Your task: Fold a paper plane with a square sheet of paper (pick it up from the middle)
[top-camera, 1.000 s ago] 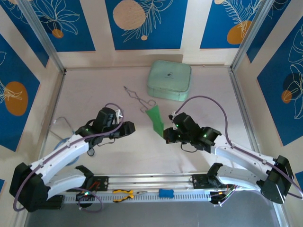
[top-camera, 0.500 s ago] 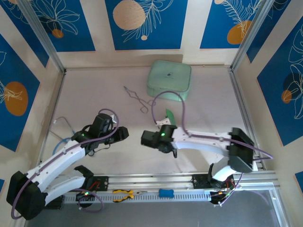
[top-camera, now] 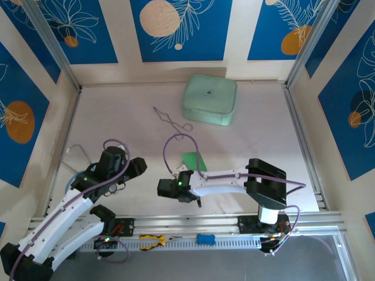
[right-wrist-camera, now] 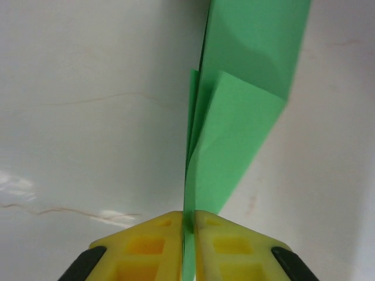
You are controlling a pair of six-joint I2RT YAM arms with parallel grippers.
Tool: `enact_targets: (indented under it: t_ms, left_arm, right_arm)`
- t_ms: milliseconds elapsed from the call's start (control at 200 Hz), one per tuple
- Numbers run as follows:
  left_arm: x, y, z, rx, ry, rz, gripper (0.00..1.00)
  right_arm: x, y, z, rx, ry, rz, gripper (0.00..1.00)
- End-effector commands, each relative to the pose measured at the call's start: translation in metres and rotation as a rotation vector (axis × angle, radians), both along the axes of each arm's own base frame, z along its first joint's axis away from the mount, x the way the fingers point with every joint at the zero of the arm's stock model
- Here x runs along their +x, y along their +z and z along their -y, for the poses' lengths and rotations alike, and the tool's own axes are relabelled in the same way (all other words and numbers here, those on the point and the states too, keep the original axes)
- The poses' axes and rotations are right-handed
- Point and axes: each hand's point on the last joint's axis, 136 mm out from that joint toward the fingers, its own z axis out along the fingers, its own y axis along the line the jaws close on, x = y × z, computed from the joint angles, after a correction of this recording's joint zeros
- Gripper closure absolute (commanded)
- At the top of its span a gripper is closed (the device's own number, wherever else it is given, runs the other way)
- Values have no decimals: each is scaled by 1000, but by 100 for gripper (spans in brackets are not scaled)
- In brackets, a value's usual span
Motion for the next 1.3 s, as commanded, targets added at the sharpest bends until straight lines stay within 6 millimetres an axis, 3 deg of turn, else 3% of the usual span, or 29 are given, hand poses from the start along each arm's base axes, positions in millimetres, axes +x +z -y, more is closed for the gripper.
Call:
enact_targets:
  t_ms: [0,230,290,455,560,660,775,1100,1295]
  left_arm:
    - [-6,-7,-10,23,35,-36,48]
    - [-6,-12,12,-70,-30,-59,51]
    - [-6,-16,20,-109,-49,-74,55]
    - [-3,-24,41,-211,-84,-99,61]
    - [-1,-29,50,-234,-102,-110,62]
    - [0,-33,59,-245,-125,-126,62]
    - [0,-36,68,-253,-151,-140,63]
    - [-3,-45,80,-274,-175,-143,63]
    - [-5,-46,85,-273,-196,-151,63]
  right_arm:
    - [-8,1,-23,158,35,-93,83]
    - [-7,25,-38,499,21,-197,54]
    - [-2,32,-37,605,-6,-224,52]
    - [27,31,-11,813,-178,-227,62]
    - [43,26,5,843,-279,-188,72]
    - [52,19,7,859,-331,-183,82]
    - [54,11,0,894,-344,-215,88]
    - [57,-21,-4,792,-417,-192,89]
    - [44,-45,-10,769,-496,-235,90]
